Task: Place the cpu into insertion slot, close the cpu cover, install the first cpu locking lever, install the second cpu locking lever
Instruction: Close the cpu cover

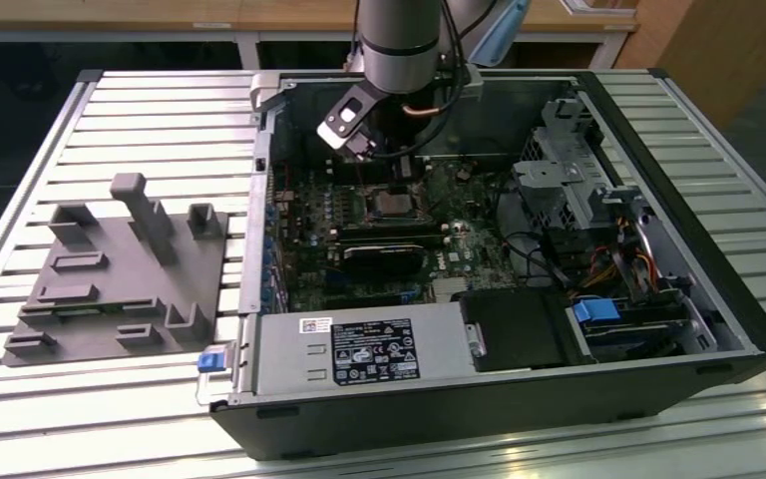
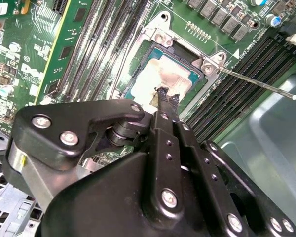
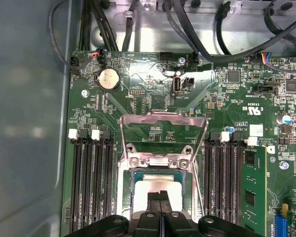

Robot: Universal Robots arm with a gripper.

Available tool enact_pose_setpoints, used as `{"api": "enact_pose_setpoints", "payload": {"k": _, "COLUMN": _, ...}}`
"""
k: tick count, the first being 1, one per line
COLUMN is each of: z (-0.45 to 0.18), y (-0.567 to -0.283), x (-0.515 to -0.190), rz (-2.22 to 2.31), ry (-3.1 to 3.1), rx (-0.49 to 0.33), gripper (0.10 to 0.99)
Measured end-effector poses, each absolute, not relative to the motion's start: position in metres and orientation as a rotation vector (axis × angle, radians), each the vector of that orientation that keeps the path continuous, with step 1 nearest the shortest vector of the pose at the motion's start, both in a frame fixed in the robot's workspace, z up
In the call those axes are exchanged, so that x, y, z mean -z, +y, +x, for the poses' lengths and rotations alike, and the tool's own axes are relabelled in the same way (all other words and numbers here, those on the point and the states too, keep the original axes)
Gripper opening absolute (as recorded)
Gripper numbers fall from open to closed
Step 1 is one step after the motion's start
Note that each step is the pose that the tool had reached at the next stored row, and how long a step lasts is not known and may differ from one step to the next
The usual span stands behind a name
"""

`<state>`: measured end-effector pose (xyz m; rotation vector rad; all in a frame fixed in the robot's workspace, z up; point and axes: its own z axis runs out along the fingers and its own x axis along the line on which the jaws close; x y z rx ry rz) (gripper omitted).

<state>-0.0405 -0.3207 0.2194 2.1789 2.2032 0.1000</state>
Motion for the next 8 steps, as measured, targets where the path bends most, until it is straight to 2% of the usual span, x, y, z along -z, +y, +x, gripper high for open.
{"api": "enact_pose_setpoints", "payload": {"k": 8, "z": -0.0405, "y": -0.3207, "x": -0.2212, "rz": 2.179, "ry": 2.203, "rx": -0.1, "gripper": 0.106}}
